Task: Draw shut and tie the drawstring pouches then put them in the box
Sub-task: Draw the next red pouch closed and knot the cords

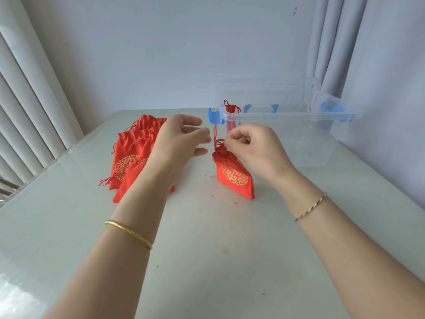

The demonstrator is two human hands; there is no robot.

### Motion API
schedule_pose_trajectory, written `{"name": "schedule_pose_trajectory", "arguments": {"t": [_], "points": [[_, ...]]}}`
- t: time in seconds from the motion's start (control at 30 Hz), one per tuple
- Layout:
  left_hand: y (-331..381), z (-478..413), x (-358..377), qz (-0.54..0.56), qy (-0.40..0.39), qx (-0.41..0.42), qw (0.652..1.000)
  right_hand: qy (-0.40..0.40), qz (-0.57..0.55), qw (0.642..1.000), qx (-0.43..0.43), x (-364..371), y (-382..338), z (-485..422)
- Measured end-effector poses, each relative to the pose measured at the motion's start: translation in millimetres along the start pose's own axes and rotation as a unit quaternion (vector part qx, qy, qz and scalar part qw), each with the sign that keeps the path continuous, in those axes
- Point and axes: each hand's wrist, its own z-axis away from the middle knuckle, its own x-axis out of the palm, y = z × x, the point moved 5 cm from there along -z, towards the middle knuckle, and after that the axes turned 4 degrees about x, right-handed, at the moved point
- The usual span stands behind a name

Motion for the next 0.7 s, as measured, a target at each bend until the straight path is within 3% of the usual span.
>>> {"name": "schedule_pose_trajectory", "arguments": {"t": [0.1, 0.2, 0.27, 0.57, 0.7], "points": [[13, 3, -1, -0.094, 0.007, 0.079, 0.992, -0.023, -0.137, 0.984, 0.115, -1, 14, -2], [27, 13, 15, -0.199, -0.057, 0.171, 0.963, -0.051, -0.203, 0.964, 0.163, 1, 17, 0], [29, 16, 21, -0.269, -0.059, 0.207, 0.939, -0.057, -0.23, 0.955, 0.179, 1, 17, 1], [25, 14, 20, -0.319, -0.028, 0.236, 0.918, -0.127, -0.372, 0.894, 0.213, 6, 16, 0], [22, 11, 19, -0.327, -0.049, 0.244, 0.912, -0.147, -0.377, 0.894, 0.192, 7, 17, 1]]}}
